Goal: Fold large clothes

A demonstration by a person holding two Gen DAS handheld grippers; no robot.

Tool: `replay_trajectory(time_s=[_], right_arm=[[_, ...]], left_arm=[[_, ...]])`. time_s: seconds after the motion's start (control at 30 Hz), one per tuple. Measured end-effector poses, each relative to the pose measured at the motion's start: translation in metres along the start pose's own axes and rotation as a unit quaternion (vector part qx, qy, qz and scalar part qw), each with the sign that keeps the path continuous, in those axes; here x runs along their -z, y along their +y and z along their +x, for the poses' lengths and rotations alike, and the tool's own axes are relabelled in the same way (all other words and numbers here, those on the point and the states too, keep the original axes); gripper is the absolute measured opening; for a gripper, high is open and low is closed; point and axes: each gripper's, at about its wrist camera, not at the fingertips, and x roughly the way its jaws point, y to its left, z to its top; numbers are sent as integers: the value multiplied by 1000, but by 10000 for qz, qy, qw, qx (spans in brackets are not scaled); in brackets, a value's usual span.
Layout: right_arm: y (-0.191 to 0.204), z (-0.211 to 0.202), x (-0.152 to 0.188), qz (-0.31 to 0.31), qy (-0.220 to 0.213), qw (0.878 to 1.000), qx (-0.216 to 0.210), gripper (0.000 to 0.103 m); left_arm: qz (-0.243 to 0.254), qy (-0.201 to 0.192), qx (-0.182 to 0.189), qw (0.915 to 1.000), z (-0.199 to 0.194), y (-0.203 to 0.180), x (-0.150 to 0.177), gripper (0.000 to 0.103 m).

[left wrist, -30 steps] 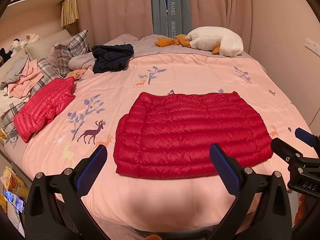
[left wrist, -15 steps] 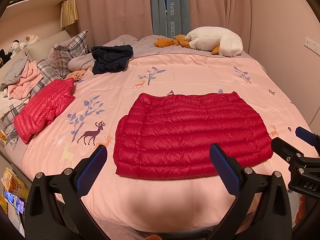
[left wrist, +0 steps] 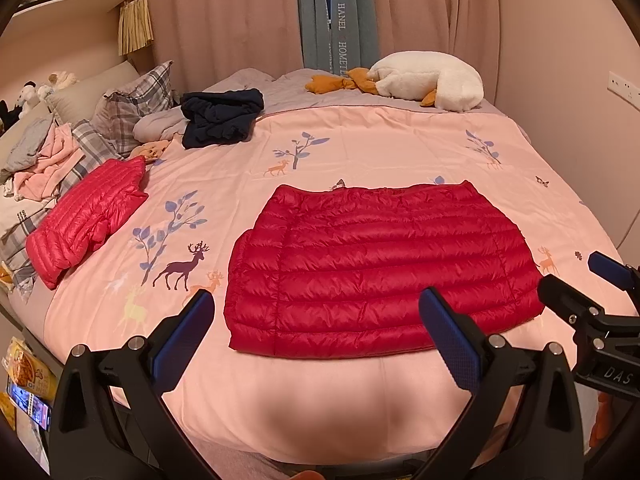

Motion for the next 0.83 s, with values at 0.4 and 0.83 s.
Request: replay_trajectory(time_s=[0.4,0.83], right_arm=[[-2,2,1,-7,17,10000,2,101],[-2,3,3,-12,16,10000,-14,101]], left_arm=[[4,23,66,10000,1,0,1,102],[-26,69,33,10000,7,2,2,102]])
